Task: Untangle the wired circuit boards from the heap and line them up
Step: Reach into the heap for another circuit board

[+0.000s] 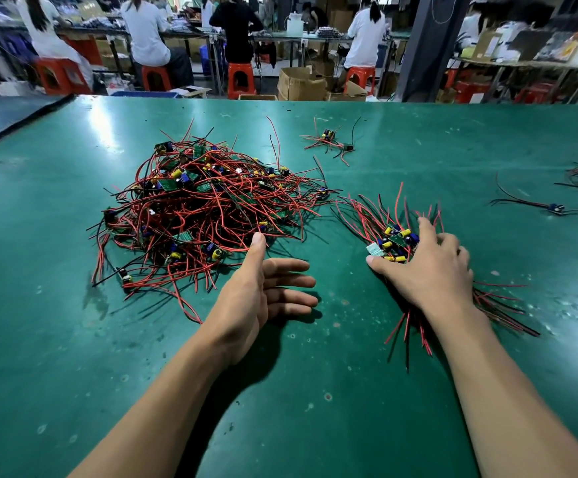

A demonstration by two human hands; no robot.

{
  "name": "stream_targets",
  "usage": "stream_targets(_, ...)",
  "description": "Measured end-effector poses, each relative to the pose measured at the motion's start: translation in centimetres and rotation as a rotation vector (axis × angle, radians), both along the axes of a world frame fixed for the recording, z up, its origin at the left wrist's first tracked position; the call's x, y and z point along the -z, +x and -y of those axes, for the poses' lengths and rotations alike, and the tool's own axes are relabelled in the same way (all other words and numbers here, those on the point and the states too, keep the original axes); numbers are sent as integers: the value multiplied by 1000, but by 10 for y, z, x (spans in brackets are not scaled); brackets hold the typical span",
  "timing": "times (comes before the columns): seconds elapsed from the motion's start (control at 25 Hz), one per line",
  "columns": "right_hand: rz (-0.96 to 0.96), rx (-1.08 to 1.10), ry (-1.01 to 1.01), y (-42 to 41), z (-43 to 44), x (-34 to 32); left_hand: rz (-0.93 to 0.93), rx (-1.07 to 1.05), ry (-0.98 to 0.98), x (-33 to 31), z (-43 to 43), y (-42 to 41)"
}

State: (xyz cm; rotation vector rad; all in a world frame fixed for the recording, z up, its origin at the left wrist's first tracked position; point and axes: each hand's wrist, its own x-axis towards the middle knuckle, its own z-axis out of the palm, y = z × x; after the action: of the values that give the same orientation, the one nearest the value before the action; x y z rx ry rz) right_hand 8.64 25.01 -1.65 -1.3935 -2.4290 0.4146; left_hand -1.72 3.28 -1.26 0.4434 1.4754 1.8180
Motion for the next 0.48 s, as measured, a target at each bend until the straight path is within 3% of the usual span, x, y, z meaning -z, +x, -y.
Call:
stream_targets(0.36, -45, -3, 103, -4, 5, 1, 8, -31, -11, 0, -2, 1)
stream_targets(0.48, -249, -135, 196, -7, 15, -7, 14, -55, -1, 0, -2, 3)
